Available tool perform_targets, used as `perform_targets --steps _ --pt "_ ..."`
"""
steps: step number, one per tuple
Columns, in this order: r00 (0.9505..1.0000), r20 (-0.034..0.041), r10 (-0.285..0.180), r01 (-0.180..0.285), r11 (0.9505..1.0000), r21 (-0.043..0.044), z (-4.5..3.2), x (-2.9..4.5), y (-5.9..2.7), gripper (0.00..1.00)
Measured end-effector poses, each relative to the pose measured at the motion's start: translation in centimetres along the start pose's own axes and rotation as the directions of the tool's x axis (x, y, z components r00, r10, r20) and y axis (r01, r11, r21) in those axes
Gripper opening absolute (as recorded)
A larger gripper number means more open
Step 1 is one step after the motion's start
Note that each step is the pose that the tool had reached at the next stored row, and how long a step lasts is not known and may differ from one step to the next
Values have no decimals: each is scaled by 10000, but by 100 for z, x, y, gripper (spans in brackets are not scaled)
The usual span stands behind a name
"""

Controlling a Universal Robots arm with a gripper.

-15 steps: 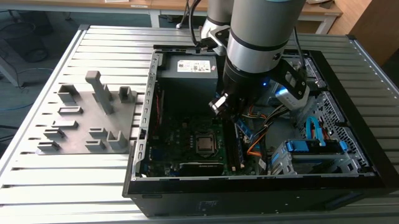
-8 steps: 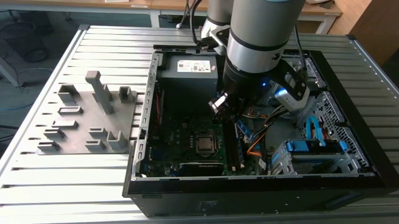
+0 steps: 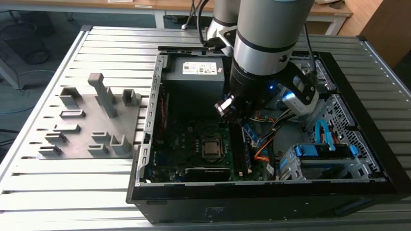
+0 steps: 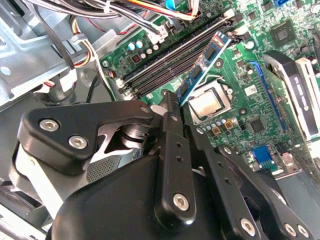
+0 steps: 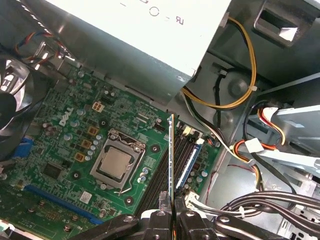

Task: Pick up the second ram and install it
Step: 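Insert the second ram into the second slot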

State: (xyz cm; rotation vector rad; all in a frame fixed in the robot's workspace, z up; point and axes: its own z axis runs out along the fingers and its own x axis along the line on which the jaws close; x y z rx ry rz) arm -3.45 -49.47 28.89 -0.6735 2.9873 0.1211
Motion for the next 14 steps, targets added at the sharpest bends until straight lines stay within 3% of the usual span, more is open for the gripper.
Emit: perform_targets --steps 14 --pt "9970 49 777 -777 9969 71 2 0 0 14"
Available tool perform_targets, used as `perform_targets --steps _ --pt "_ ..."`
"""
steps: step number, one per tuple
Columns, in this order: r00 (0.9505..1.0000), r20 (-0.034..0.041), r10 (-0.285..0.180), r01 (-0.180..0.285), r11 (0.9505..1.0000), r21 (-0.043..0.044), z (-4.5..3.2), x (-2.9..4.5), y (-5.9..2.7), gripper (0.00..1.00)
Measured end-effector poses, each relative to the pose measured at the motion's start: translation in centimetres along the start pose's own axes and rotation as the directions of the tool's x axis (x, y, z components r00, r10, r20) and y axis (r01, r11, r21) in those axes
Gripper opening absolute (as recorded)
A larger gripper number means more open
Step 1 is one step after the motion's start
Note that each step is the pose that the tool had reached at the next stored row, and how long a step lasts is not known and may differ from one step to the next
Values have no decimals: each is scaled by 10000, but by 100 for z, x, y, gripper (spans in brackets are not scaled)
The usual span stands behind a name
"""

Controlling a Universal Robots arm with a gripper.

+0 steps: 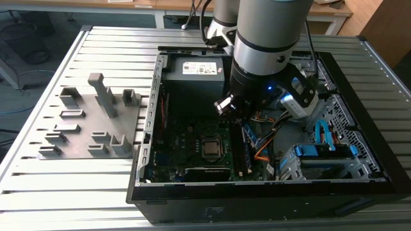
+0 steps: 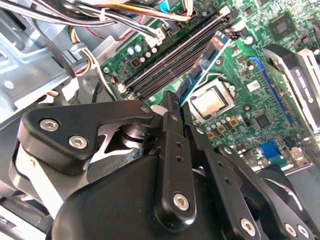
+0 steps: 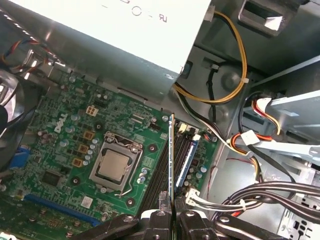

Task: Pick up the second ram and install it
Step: 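Insert the second ram into the second slot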

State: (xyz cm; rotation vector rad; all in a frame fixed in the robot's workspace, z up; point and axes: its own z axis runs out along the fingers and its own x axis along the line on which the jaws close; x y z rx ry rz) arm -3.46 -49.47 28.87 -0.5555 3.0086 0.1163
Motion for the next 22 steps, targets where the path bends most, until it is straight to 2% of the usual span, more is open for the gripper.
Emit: perform_targets --steps 22 --pt "9963 54 853 -853 9963 79 1 0 0 14"
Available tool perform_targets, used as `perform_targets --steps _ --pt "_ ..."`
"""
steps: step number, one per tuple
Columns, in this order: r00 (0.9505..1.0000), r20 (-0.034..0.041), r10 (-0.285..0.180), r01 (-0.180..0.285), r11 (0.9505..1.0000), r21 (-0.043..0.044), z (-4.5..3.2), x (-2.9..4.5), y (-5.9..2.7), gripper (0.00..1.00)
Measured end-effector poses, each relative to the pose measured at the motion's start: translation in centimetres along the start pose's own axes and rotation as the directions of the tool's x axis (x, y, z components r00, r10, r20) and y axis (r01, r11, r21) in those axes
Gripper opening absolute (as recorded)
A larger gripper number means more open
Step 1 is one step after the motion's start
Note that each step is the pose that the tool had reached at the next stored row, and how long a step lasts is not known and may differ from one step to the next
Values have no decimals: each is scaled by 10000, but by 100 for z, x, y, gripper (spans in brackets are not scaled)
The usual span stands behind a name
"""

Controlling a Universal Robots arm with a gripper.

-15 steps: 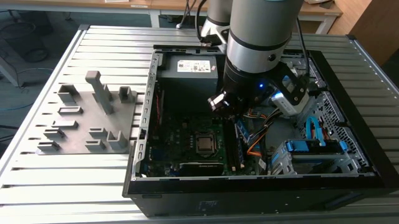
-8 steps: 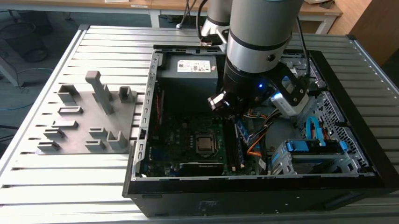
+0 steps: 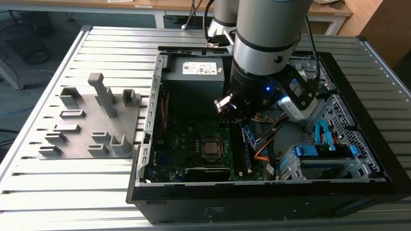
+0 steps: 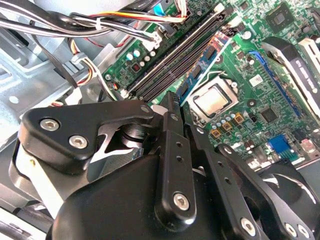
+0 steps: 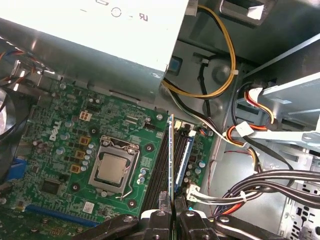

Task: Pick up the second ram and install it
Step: 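Insert the second ram into the second slot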

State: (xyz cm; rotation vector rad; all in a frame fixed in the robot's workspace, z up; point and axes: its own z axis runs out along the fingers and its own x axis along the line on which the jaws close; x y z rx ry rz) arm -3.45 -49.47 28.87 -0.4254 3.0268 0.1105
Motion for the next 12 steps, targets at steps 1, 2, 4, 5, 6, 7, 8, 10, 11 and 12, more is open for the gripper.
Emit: perform_targets --steps 1,2,4,5,6,7,8,10,11,12 --pt "10000 2 42 -42 10000 5 0 0 0 14" --pt "10000 4 73 -73 10000 8 0 0 0 14" --pt "9999 8 136 -136 9999 13 0 0 0 14" --pt "9999 10 168 -168 9999 16 0 0 0 14" --pt "9998 12 200 -200 9998 19 0 0 0 14" --pt "9997 15 235 -235 9997 22 0 0 0 14" --pt "9996 16 267 -267 9996 25 0 0 0 14" --pt "9994 21 337 -337 9994 31 0 0 0 14" --pt "9993 22 368 -368 9993 34 0 0 0 14" --pt "9992 24 399 -399 9992 37 0 0 0 14"
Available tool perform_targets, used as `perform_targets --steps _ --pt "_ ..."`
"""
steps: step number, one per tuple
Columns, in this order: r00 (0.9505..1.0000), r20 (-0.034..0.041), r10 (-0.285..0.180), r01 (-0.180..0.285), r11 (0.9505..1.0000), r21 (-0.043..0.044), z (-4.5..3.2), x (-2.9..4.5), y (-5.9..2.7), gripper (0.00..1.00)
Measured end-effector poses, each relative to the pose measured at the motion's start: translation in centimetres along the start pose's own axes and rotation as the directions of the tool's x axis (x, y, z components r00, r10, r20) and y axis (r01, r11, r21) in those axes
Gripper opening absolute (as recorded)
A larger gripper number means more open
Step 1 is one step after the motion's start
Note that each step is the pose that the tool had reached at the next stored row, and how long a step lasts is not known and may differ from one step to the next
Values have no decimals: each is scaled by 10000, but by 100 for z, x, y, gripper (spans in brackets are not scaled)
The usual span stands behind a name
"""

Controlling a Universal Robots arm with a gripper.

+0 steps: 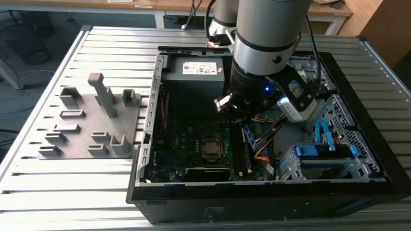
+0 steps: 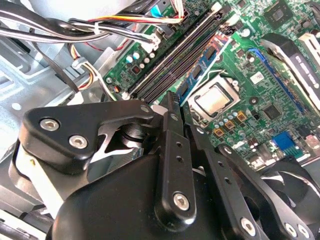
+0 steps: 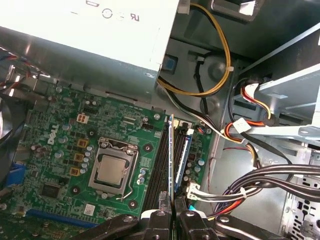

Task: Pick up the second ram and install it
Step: 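Insert the second ram into the second slot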

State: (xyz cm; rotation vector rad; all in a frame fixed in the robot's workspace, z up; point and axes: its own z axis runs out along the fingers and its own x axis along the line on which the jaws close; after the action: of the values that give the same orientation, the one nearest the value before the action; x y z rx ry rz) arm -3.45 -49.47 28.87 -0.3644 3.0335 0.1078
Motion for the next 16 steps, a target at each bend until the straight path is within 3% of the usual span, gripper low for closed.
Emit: perform_targets --steps 13,15,16 --pt "9990 26 444 -445 9990 41 0 0 0 14" --pt "9985 -37 542 -542 9985 34 2 0 1 14" --pt "9981 -139 608 -608 9981 22 1 0 1 14"
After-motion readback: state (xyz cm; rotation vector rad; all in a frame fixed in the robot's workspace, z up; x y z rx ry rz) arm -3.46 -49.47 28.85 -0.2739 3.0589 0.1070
